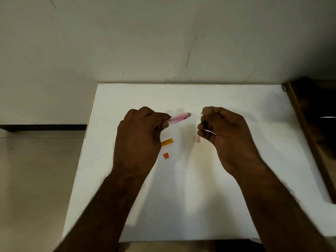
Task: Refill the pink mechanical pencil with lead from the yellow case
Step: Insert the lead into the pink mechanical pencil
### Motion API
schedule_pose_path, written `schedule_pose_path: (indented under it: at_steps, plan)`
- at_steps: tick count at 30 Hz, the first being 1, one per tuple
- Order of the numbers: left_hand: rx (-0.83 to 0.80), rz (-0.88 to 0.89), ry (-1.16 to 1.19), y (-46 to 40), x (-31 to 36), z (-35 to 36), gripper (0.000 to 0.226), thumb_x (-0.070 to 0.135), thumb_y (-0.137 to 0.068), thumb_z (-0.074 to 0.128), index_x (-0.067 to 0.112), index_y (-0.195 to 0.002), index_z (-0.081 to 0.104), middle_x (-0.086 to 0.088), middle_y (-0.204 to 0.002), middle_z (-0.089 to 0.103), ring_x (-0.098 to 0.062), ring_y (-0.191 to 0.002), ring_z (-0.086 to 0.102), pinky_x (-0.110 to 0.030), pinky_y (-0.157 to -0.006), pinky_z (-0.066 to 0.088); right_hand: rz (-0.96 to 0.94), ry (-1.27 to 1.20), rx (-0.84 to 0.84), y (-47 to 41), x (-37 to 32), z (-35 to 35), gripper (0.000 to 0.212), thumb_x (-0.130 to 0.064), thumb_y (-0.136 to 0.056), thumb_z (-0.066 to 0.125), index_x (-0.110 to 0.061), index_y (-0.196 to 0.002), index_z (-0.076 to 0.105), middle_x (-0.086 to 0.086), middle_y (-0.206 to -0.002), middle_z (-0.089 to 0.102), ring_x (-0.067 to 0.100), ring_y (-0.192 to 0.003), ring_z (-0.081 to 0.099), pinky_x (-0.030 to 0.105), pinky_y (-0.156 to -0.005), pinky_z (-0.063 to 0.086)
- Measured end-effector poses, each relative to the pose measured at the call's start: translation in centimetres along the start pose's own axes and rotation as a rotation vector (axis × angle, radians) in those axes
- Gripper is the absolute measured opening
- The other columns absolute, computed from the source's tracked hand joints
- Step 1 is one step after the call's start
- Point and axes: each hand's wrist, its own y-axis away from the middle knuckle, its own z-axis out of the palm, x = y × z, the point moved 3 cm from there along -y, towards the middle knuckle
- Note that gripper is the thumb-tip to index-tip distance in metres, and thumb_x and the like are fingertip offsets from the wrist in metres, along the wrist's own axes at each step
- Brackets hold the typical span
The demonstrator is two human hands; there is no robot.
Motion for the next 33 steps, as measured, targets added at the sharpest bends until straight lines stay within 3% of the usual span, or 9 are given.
schedule_pose_path:
  at_steps: [4, 25, 33]
  plan:
    - [-0.001, 0.009, -0.009, 0.0, 0.1, 0.1, 0.023, 0.014, -0.093, 0.06, 0.018, -0.11, 0.074, -0.002, -0.093, 0.07, -0.028, -0.087, 0.058, -0.044, -0.074, 0.048, 0.001, -0.142, -0.062, 0.6, -0.4, 1.0, 0.026, -0.006, -0.099, 0.059, -0.018, -0.082, 0.075, -0.003, -0.076, 0.068, 0.016, -0.068, 0.066, 0.027, -0.072, 0.058]
    - [-0.002, -0.006, -0.002, 0.0, 0.3, 0.1, 0.023, 0.016, -0.093, 0.057, 0.017, -0.108, 0.075, -0.004, -0.092, 0.07, -0.03, -0.085, 0.059, -0.047, -0.074, 0.05, -0.025, -0.089, -0.091, 0.7, -0.2, 1.6, 0.022, -0.004, -0.099, 0.058, -0.014, -0.088, 0.073, 0.001, -0.075, 0.068, 0.015, -0.071, 0.068, 0.028, -0.074, 0.06]
    - [-0.009, -0.023, 0.006, -0.1, 0.2, 0.4, 0.023, 0.018, -0.094, 0.057, 0.016, -0.108, 0.074, -0.005, -0.095, 0.071, -0.03, -0.088, 0.06, -0.046, -0.077, 0.05, 0.068, -0.209, -0.142, 0.8, 0.0, 1.5, 0.02, -0.004, -0.1, 0.057, -0.012, -0.091, 0.073, 0.004, -0.077, 0.068, 0.02, -0.074, 0.068, 0.031, -0.076, 0.06]
